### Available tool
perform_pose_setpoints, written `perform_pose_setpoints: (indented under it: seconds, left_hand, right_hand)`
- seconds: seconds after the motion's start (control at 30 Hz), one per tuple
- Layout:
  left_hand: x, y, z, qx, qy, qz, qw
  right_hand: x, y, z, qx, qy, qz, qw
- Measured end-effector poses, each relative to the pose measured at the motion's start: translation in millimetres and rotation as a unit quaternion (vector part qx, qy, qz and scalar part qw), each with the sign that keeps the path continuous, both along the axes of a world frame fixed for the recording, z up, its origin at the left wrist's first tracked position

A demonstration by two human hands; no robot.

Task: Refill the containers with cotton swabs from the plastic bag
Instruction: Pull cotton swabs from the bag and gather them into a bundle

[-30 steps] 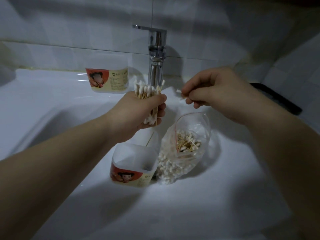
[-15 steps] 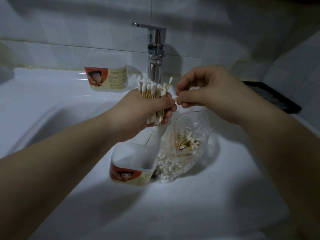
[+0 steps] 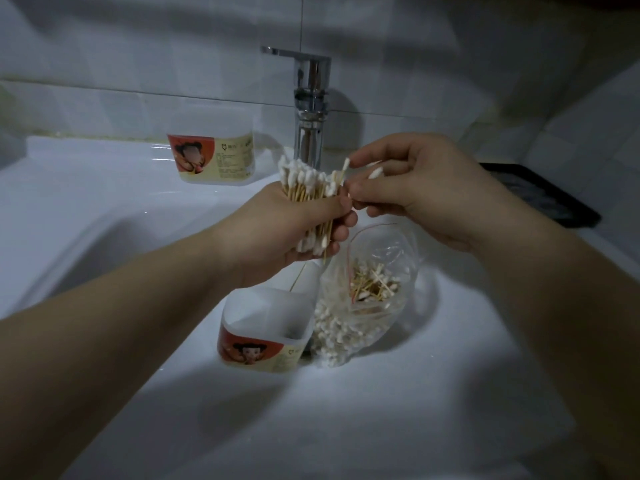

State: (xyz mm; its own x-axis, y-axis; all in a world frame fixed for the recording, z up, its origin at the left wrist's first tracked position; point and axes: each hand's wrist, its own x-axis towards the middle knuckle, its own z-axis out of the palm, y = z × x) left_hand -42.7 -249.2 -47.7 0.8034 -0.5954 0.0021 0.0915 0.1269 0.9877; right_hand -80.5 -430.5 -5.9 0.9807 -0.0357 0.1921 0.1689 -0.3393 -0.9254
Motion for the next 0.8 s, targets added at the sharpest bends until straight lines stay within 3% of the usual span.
perform_pose_setpoints:
  seconds: [0.27,0.6,0.7,0.8]
  left_hand:
    - [1.2,1.4,-0.3,0.013,-0.011,0.016,1.0]
    - [-1.9,-0.2,-1.2,0.034,-0.019,0.014,0.999]
    - [-2.1,-1.0,-0.4,0.035,-0.014,0.028,0.999]
    - [-2.1,-0.6,0.5,0.041,-0.023,0.031,0.998]
  right_hand:
    - [4.0,3.5,-4.4,0.038,-0.009,0.002,0.999]
    - [2.7,4.4,-8.1,-0.162,-0.012,0.019,0.987]
    - [0.1,3.2,-7.2,-0.258,-0.051,0.023,0.965]
    - [-1.3,3.2,-6.6,-0.286,-0.095,0.015,0.953]
